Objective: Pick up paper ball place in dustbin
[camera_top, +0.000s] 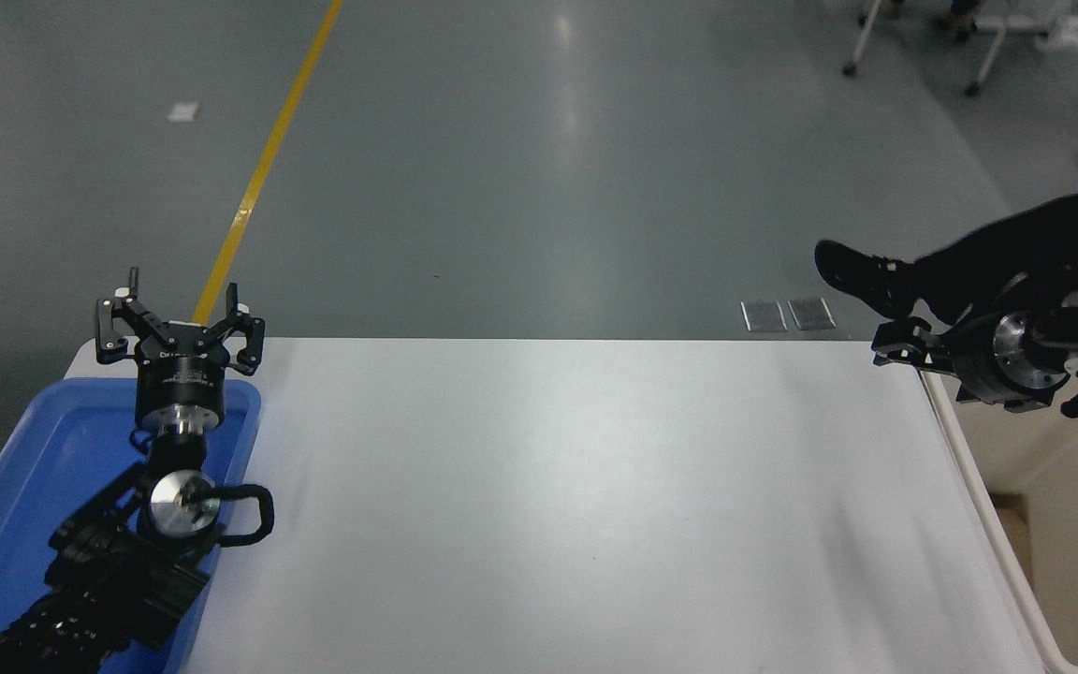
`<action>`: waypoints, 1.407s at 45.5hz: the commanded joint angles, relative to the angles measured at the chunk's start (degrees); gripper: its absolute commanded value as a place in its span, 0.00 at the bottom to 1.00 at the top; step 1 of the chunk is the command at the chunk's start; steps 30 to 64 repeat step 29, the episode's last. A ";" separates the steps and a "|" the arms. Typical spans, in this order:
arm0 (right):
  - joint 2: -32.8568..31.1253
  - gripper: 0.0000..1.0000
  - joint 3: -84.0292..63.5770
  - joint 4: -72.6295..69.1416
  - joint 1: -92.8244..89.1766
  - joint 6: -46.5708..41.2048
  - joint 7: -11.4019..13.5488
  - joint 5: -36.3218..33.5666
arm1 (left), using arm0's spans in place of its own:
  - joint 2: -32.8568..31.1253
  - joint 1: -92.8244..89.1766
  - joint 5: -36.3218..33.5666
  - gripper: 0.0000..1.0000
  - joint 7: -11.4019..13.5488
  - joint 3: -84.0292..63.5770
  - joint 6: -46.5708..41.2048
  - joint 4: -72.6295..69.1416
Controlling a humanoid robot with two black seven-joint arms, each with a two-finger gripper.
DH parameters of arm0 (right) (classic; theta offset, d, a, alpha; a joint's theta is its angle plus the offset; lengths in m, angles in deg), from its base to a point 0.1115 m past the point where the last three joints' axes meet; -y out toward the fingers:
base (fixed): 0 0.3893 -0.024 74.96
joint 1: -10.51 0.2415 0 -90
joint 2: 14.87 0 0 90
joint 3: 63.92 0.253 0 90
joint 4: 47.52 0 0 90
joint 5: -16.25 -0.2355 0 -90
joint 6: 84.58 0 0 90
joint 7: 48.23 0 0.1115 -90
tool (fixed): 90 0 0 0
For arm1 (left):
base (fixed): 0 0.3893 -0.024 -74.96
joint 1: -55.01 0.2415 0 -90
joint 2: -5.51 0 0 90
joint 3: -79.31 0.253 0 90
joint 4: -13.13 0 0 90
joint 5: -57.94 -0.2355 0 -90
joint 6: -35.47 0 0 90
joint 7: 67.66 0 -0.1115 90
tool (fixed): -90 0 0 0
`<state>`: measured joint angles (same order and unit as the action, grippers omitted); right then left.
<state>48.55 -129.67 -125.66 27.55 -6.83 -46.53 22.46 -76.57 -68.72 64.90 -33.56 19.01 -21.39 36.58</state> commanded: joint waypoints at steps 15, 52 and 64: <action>8.91 1.00 3.70 -21.85 29.80 -18.42 -0.02 -3.57 | -0.01 0.07 -0.02 0.99 0.00 0.01 0.00 0.02; 8.91 1.00 3.79 -21.85 29.19 -21.15 0.24 -7.01 | -0.01 0.07 -0.02 0.99 0.00 0.01 0.00 0.02; 8.91 1.00 3.79 -21.85 29.19 -21.15 0.24 -7.01 | -0.01 0.07 -0.02 0.99 0.00 0.01 0.00 0.02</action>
